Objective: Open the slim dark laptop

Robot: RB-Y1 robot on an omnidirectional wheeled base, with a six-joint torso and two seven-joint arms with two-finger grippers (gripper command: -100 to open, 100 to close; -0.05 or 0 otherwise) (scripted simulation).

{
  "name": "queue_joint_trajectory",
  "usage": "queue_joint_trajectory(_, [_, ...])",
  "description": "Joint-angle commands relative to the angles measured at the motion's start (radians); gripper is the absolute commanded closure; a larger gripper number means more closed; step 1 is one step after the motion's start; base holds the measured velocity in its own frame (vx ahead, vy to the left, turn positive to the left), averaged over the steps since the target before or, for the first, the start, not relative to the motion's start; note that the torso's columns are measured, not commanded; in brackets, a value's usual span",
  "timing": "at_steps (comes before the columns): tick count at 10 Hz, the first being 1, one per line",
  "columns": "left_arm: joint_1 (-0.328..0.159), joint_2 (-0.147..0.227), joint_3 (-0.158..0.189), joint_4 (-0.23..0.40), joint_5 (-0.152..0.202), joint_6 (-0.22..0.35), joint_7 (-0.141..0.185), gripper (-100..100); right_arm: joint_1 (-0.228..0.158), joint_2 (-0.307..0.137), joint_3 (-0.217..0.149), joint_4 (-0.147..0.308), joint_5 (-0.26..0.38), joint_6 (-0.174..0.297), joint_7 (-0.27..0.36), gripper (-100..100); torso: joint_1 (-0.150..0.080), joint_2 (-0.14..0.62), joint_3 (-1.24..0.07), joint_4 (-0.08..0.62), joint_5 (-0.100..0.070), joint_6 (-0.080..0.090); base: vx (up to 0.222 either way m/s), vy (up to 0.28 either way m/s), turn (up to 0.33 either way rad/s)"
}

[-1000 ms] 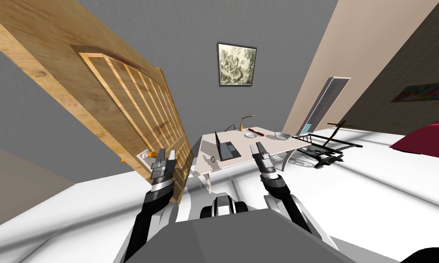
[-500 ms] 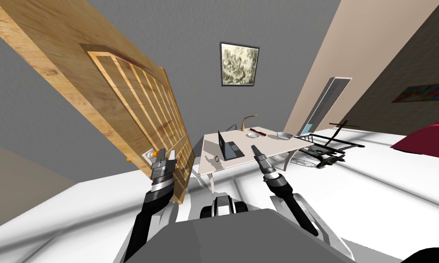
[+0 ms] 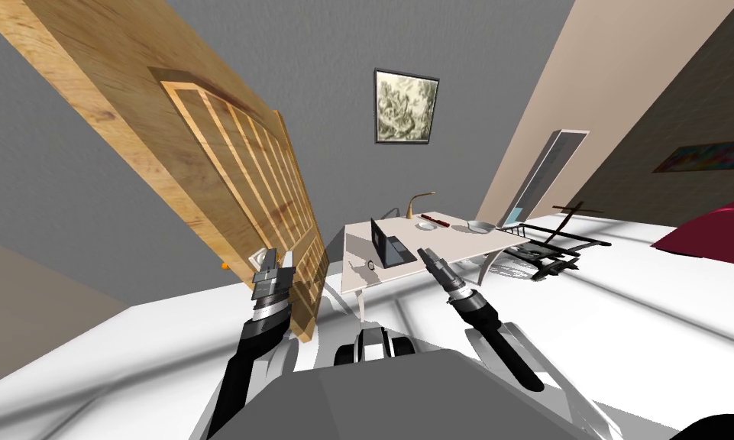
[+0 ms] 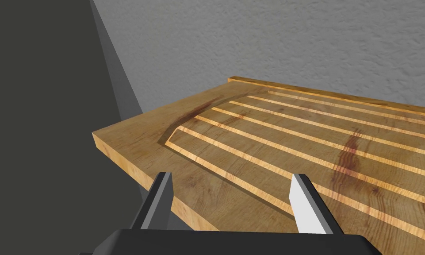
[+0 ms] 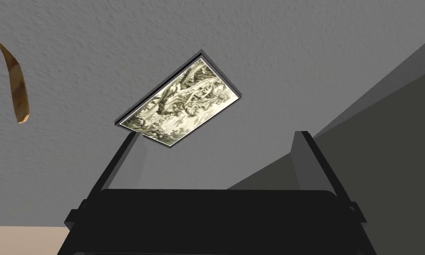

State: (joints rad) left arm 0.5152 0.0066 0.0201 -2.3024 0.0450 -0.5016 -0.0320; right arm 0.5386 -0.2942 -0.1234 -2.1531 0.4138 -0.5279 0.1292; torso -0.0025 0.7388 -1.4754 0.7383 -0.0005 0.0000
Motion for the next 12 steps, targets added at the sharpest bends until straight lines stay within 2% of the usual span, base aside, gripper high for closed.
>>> queue_joint_trajectory(1, [0.000, 0.000, 0.000, 0.000, 0.000, 0.000, 0.000, 0, -0.004, -0.047, -0.042, 0.023, 0.077, 0.021, 0.057, -100, -0.001, -0.001, -0.001, 0.000, -0.001, 0.000, 0.003, 0.106, -0.001])
queue_joint_trajectory(3, [0.000, 0.000, 0.000, 0.000, 0.000, 0.000, 0.000, 0, -0.008, -0.090, -0.081, 0.048, 0.138, 0.037, 0.111, -100, 0.004, -0.001, -0.001, 0.000, 0.001, 0.000, -0.002, 0.126, 0.001])
queue_joint_trajectory(4, [0.000, 0.000, 0.000, 0.000, 0.000, 0.000, 0.000, 0, -0.008, -0.090, -0.081, 0.048, 0.147, 0.037, 0.111, -100, 0.004, -0.001, 0.000, 0.000, 0.001, 0.000, -0.007, 0.101, 0.000])
queue_joint_trajectory(5, [0.000, 0.000, 0.000, 0.000, 0.000, 0.000, 0.000, 0, -0.011, -0.110, -0.100, 0.062, 0.180, 0.044, 0.138, -100, 0.002, -0.001, 0.000, 0.000, 0.000, 0.000, 0.002, 0.096, 0.014])
queue_joint_trajectory(12, [0.000, 0.000, 0.000, 0.000, 0.000, 0.000, 0.000, 0, -0.042, -0.244, -0.219, 0.176, 0.370, 0.096, 0.322, -100, 0.001, 0.000, 0.000, 0.000, 0.000, 0.000, 0.009, 0.141, 0.055])
